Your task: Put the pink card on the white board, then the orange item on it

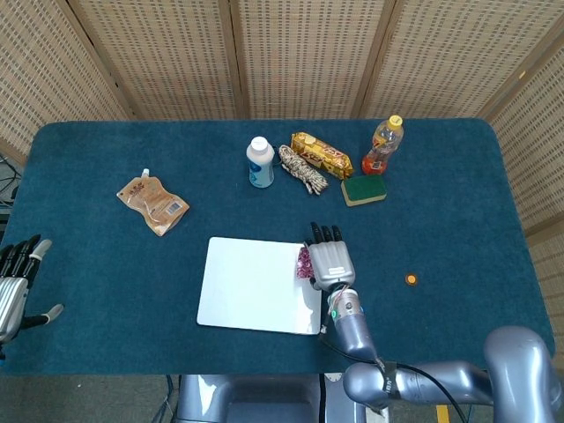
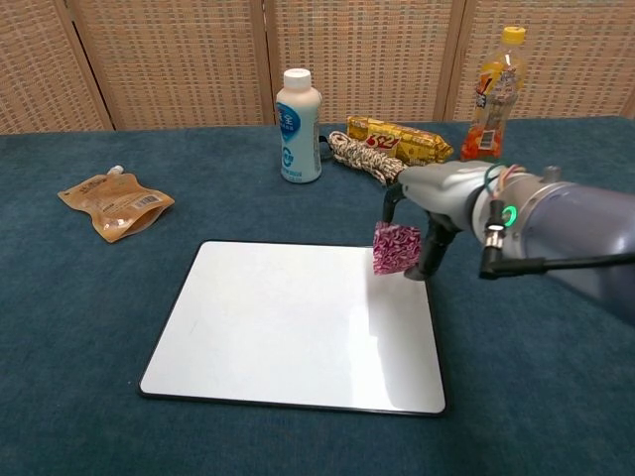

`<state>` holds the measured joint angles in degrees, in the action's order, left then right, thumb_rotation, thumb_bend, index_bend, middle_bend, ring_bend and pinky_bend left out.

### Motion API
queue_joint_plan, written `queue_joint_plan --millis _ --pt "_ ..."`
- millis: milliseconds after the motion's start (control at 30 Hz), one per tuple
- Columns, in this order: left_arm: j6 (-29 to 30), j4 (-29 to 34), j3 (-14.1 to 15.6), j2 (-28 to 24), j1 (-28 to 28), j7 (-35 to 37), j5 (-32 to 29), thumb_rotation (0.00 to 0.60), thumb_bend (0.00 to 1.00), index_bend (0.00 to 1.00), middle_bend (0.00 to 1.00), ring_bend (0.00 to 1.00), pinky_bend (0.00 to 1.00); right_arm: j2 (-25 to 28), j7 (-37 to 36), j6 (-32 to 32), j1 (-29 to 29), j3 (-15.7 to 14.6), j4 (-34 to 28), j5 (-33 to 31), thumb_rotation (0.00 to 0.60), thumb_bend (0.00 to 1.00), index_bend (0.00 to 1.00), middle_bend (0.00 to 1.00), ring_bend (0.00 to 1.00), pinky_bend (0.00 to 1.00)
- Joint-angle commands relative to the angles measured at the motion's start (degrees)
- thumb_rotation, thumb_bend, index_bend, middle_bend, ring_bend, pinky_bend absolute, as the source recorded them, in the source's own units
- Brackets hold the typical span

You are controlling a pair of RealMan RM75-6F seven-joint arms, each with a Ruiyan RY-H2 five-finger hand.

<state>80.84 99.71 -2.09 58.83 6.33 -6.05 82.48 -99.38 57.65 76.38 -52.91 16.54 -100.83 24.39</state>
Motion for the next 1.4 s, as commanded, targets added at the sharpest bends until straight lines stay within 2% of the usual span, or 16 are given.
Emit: queue_joint_plan --millis 33,100,167,233,300,333,600,800,867,967,1000,1133,1267,1400 --pt "-0.2 -0.1 0.0 0.0 0.1 0.1 -0.1 0.6 0.02 0.0 0.0 0.0 0.0 -4.0 1.2 1.5 -1.8 0.0 2.4 -0.6 0.6 0.31 0.56 0.0 0.0 0.0" --pt "-0.3 -0.1 0.0 0.0 0.2 0.1 -0.2 0.6 0.02 0.0 0.0 0.0 0.0 -5.6 1.4 2.0 -2.2 0.0 3.4 -0.6 0.6 0.31 0.53 0.0 0.0 0.0" --pt "-0.4 -0.1 0.0 -0.1 0.2 0.2 -0.3 0.6 0.02 0.0 0.0 0.0 0.0 -7.0 2.1 2.3 -2.7 -0.2 4.4 -0.5 0.6 0.26 0.39 0.0 0.0 0.0" --pt "-0.4 -0.1 0.0 -0.1 0.2 0.2 -0.4 0.6 0.02 0.0 0.0 0.0 0.0 -7.6 2.7 2.4 -3.0 -0.6 4.9 -0.3 0.6 0.11 0.13 0.0 0.0 0.0" --pt "-0.6 -0.2 -0.1 -0.1 0.3 0.3 -0.5 0.6 0.02 0.0 0.0 0.0 0.0 -7.5 3.6 2.1 -3.2 -0.6 4.4 -0.9 0.6 0.02 0.01 0.0 0.0 0.0" --pt "-0.6 -0.2 -0.1 -0.1 0.3 0.3 -0.6 0.6 0.02 0.0 0.0 0.0 0.0 -7.3 4.0 2.2 -3.3 -0.5 3.9 -1.1 0.6 0.0 0.0 0.0 0.0 0.0" --pt "-0.7 -0.3 0.0 0.1 0.4 0.0 -0.6 0.6 0.02 0.0 0.0 0.0 0.0 -1.5 4.4 2.7 -2.1 -0.7 -2.0 0.4 0.6 0.0 0.0 0.0 0.0 0.0" --pt "-0.5 0.0 0.3 0.3 0.3 -0.9 -0.2 0.6 0.02 0.0 0.0 0.0 0.0 6.6 1.1 1.2 1.4 -3.5 -6.1 3.8 0.6 0.0 0.0 0.0 0.0 0.0" --pt "-0.3 0.1 0.3 0.4 0.3 -1.1 -0.1 0.6 0.02 0.0 0.0 0.0 0.0 9.5 -0.9 0.0 2.9 -5.2 -6.4 6.0 0.6 0.0 0.04 0.0 0.0 0.0" --pt "-0.2 0.2 0.3 0.5 0.3 -1.5 -0.1 0.6 0.02 0.0 0.0 0.0 0.0 13.4 -4.8 -1.9 5.5 -8.1 -5.3 9.8 0.6 0.02 0.18 0.0 0.0 0.0" --pt "-0.2 0.2 0.3 0.5 0.3 -1.6 -0.1 0.6 0.02 0.0 0.0 0.0 0.0 14.4 -6.1 -2.4 6.4 -9.1 -4.5 10.9 0.6 0.05 0.25 0.0 0.0 0.0" --pt "-0.3 0.4 0.5 0.8 0.4 -2.5 0.2 0.6 0.02 0.0 0.0 0.0 0.0 17.7 -15.3 -6.2 11.0 -14.1 1.3 19.4 0.6 0.22 0.39 0.0 0.0 0.0" --pt "-0.4 0.7 0.6 1.2 0.5 -3.7 0.1 0.6 0.02 0.0 0.0 0.0 0.0 18.9 -23.6 -8.9 14.5 -17.7 7.0 26.7 0.6 0.27 0.43 0.0 0.0 0.0" --pt "-0.6 0.7 0.5 1.5 0.6 -4.4 -0.3 0.6 0.02 0.0 0.0 0.0 0.0 19.0 -29.2 -9.8 17.1 -19.4 10.7 31.1 0.6 0.33 0.45 0.0 0.0 0.0"
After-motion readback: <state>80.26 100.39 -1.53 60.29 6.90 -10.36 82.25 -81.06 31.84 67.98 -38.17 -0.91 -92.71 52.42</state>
